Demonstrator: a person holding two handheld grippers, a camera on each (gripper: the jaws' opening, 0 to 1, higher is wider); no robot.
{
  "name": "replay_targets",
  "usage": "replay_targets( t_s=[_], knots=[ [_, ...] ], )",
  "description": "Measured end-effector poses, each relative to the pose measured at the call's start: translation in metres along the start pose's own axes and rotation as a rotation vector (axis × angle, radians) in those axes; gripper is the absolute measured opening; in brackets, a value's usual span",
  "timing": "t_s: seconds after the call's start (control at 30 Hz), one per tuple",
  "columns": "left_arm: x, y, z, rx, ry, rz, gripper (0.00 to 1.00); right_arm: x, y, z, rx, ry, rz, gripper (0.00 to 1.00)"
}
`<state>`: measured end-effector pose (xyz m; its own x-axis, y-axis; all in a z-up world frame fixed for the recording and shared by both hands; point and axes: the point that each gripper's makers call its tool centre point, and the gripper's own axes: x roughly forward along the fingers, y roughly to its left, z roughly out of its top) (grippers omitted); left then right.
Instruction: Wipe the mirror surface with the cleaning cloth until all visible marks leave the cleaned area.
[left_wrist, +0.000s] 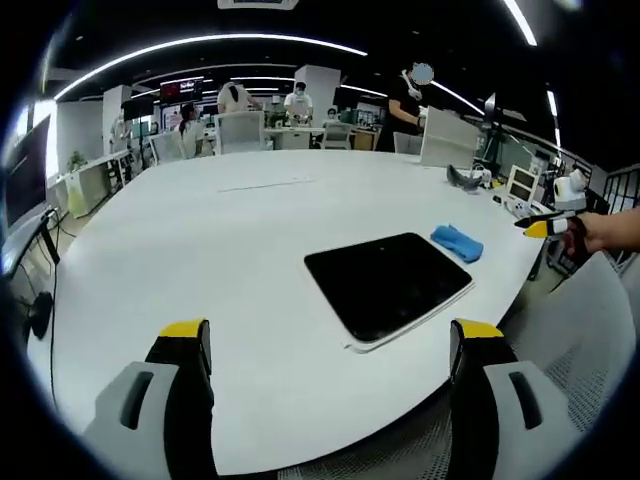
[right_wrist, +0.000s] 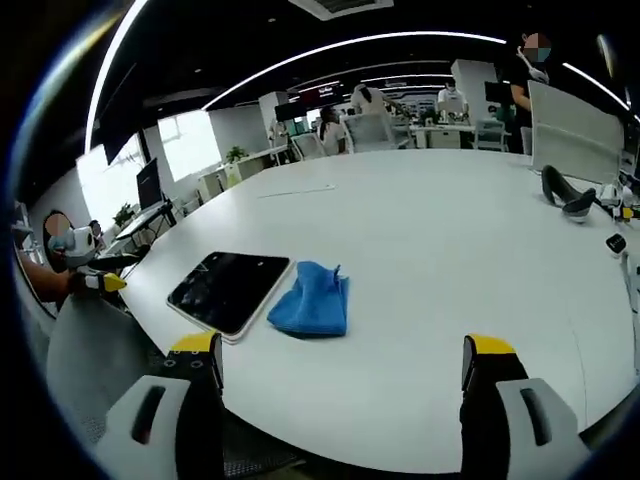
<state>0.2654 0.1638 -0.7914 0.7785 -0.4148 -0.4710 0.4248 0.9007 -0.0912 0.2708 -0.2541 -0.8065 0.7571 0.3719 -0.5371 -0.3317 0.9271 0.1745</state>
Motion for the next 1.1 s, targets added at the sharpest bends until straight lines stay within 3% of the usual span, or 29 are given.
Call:
replay_targets(
  t_s=[0.27,0.67,0.77,1.1],
  knots=[
    [0.002,-0.001,-0.006,0.011,0.032,-0.008,0.99,0.004,0.001,0.011,0.028,-0.029,-0.032,0.98],
    [0.0,-0.005,-0.009,0.022,0.046,-0.028,0.99,0.002,0.003,0.003,0.033,-0.02,-0.057,0.98],
    [0.0,-0.003,-0.007,0.023,0.033,-0.015,0.99,0.007,0.001,-0.007,0.058,0.01,-0.055,0.98],
    [0.0,-0.002,-0.006,0.022,0.029,-0.011,0.99,0.005,-0.007,0.009,0.042,-0.022,-0.068,0.98]
  ],
)
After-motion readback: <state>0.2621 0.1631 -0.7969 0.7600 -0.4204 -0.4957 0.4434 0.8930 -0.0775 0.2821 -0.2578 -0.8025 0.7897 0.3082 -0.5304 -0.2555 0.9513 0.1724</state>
